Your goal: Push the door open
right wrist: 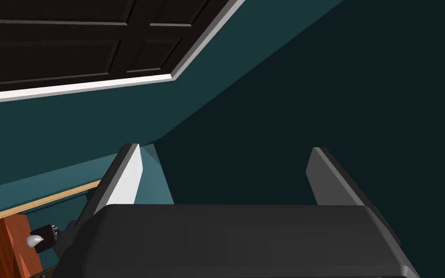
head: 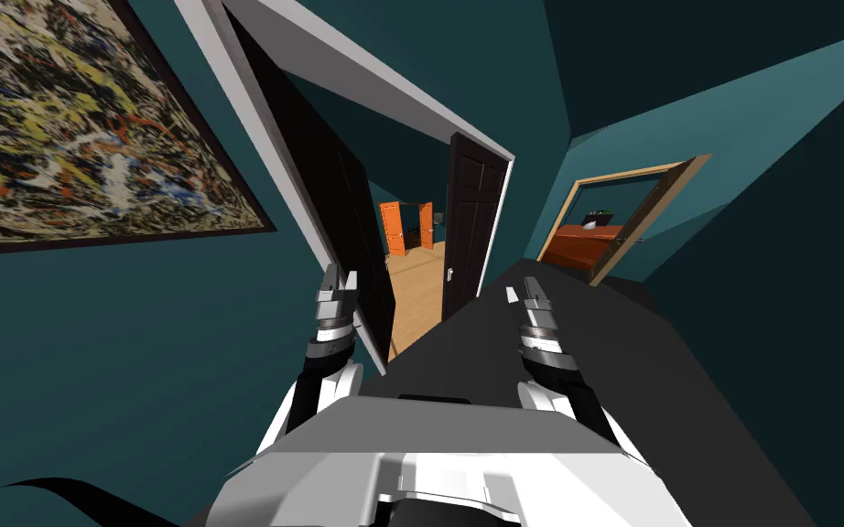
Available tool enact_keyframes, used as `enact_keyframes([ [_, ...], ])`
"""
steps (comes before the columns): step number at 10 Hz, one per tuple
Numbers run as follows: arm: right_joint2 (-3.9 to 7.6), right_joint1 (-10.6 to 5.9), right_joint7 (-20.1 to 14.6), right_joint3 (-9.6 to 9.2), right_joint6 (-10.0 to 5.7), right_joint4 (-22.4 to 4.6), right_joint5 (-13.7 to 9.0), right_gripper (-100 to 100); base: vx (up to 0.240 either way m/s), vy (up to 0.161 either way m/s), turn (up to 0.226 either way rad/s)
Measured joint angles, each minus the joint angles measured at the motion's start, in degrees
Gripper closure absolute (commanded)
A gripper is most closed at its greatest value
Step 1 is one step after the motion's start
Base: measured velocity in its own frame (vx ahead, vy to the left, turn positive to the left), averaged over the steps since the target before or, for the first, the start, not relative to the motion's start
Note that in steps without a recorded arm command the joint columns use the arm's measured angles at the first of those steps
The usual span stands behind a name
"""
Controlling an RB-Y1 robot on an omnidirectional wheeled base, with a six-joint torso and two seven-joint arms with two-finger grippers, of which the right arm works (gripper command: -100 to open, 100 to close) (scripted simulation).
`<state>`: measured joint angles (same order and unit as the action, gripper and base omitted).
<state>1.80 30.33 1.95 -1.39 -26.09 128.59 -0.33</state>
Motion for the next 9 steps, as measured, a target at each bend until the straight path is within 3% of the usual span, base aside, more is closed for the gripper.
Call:
enact_keyframes([
  [4,0.70,-1.32,-0.19,-1.22,-1.55,-5.21,0.12,-100,0.141,-0.084,0.071],
  [9,1.50,-3.32,-0.58,-2.34,-1.95,-10.28,0.12,-100,0.096,-0.058,0.059],
])
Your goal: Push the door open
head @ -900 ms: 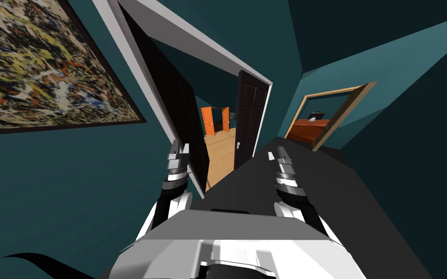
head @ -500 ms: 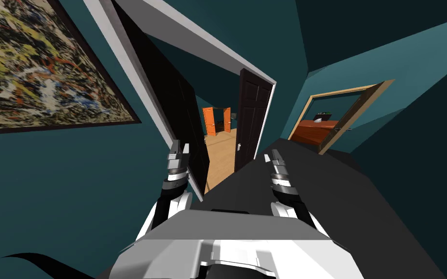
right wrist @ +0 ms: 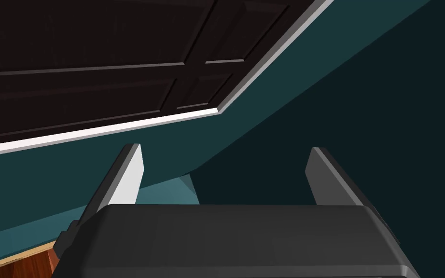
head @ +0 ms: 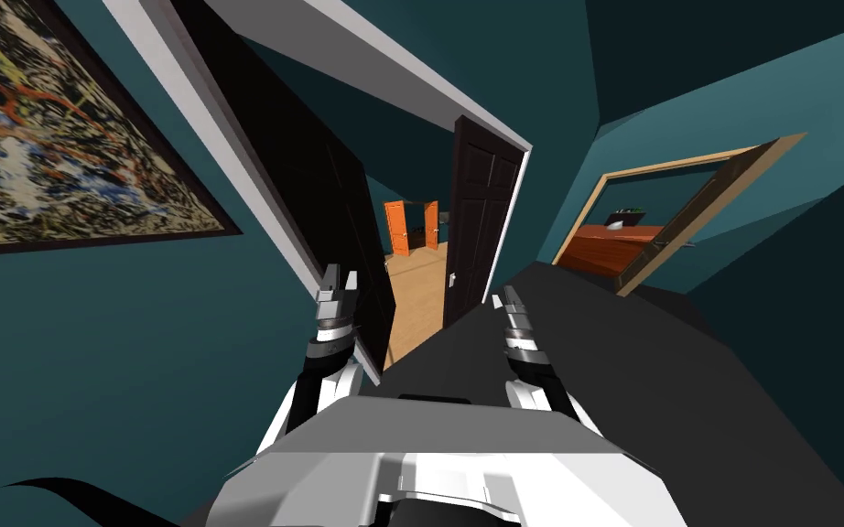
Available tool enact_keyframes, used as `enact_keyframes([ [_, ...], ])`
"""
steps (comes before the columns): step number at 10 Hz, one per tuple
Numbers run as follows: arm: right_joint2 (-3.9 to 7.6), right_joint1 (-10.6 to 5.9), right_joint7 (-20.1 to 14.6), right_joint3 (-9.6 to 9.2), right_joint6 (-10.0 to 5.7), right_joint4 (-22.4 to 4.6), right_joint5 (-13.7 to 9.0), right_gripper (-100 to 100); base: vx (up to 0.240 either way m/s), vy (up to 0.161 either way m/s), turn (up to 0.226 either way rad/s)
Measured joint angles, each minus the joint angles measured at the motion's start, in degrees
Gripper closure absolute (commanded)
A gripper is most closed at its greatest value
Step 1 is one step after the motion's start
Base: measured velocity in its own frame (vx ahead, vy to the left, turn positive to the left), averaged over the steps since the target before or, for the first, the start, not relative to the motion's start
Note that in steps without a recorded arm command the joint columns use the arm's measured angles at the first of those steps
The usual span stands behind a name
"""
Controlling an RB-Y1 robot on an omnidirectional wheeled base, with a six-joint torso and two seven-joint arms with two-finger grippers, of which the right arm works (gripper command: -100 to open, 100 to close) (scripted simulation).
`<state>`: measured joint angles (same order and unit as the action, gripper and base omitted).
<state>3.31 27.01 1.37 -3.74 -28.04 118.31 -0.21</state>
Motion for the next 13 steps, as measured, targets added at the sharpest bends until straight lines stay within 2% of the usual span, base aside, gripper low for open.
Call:
enact_keyframes([
  [1,0.15,-0.55,-0.08,-0.19,-0.62,-1.71,-0.01,-100,0.093,-0.057,0.074],
  [3,0.37,-1.57,-0.22,-0.74,-0.88,-4.12,0.02,-100,0.075,-0.093,0.066],
  [10,1.12,-4.14,-0.78,-3.25,-3.70,-14.32,0.20,-100,0.095,-0.091,0.083],
  [11,1.12,-5.22,-0.81,-3.48,-4.21,-16.72,0.21,-100,0.074,-0.101,0.065],
  [13,1.44,-6.34,-1.10,-4.05,-4.68,-19.78,0.16,-100,0.080,-0.108,0.084],
])
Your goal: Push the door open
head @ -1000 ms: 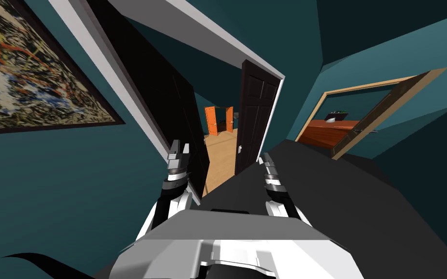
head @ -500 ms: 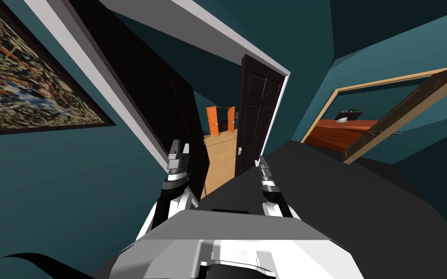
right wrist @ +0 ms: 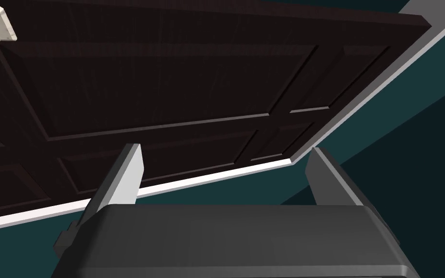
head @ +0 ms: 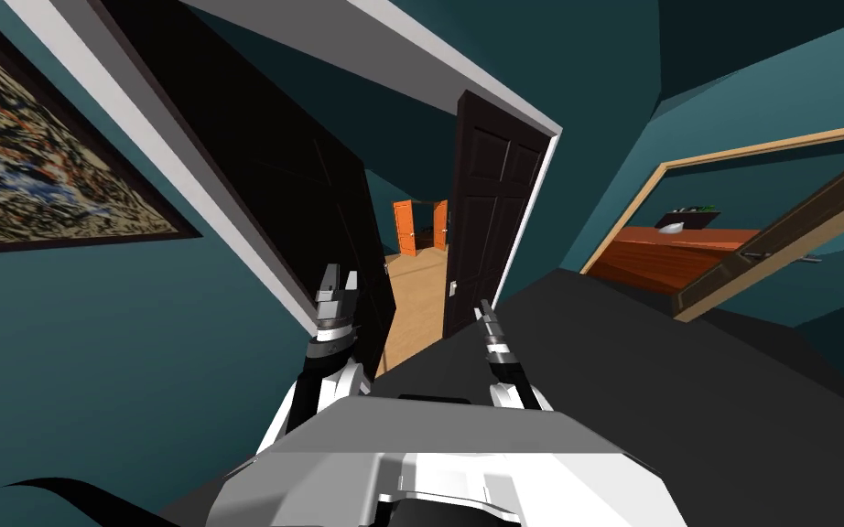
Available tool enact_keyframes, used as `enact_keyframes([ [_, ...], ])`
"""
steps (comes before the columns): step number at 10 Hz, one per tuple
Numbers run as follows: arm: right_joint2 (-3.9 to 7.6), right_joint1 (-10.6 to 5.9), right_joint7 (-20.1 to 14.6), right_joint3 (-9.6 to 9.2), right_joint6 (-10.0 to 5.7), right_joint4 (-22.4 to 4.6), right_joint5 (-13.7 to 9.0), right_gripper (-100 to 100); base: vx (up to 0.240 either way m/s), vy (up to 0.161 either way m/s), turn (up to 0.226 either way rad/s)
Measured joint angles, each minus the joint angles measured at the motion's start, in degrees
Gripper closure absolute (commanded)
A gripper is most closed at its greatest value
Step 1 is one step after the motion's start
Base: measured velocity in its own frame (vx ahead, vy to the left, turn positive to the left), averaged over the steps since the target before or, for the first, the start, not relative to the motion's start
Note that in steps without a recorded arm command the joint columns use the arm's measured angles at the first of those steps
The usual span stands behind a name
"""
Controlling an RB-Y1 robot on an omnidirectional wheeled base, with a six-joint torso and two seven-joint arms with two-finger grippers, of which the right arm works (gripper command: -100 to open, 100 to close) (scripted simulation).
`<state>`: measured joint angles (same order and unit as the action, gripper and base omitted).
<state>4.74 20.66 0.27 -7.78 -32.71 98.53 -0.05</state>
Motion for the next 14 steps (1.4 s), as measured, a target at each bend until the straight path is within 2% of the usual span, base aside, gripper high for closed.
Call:
enact_keyframes([
  [6,0.30,-2.81,-0.58,-2.29,-1.74,-9.02,0.13,-100,0.081,-0.102,0.087],
  [7,0.28,-3.10,-0.64,-2.72,-1.60,-9.87,0.18,-100,0.041,-0.074,0.036],
  [10,0.31,-4.61,-0.83,-3.32,-3.21,-14.73,0.17,-100,0.055,-0.080,0.080],
  [12,0.21,-5.36,-0.95,-4.12,-3.29,-16.97,0.26,-100,0.088,-0.106,0.079],
  [14,0.27,-6.60,-1.19,-4.70,-4.55,-20.90,0.24,-100,0.088,-0.105,0.075],
])
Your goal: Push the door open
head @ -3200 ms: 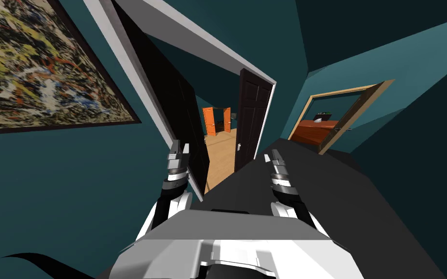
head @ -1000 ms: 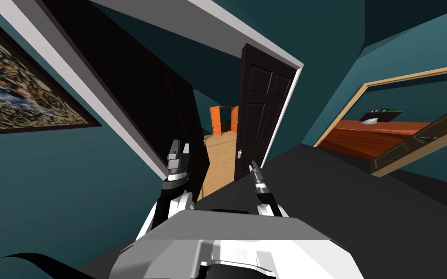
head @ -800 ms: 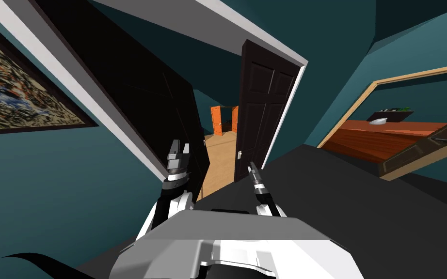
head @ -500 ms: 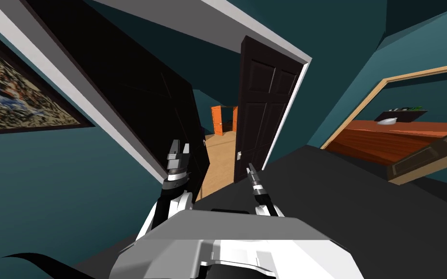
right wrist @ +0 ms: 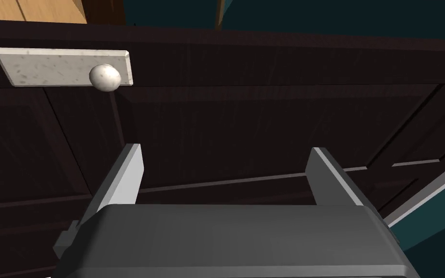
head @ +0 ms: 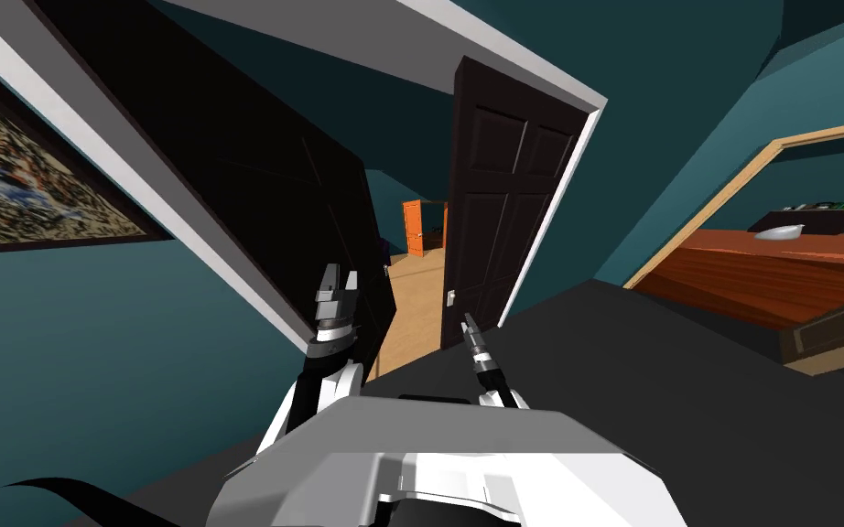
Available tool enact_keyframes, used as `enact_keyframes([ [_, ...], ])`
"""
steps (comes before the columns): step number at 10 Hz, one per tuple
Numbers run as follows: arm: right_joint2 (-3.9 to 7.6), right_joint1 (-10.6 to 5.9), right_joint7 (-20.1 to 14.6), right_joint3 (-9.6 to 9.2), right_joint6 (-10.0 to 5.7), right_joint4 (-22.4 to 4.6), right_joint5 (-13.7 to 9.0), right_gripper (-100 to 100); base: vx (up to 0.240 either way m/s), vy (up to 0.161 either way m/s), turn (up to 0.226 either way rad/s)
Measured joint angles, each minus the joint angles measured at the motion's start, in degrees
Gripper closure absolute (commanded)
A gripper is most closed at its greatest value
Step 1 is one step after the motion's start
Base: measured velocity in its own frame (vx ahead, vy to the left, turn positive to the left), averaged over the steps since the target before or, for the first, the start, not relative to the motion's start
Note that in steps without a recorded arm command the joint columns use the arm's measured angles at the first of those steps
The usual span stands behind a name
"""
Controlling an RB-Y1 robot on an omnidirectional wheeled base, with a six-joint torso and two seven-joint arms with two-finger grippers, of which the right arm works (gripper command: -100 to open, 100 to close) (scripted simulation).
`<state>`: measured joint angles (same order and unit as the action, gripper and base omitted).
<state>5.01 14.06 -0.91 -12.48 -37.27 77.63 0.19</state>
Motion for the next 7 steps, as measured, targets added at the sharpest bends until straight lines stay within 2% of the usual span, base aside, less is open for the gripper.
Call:
enact_keyframes([
  [3,-0.28,-0.99,-0.06,-1.16,-0.78,-3.97,0.15,-100,0.067,-0.103,0.077],
  [7,-0.42,-3.48,-0.56,-2.31,-2.27,-10.69,0.12,-100,0.075,-0.115,0.087],
])
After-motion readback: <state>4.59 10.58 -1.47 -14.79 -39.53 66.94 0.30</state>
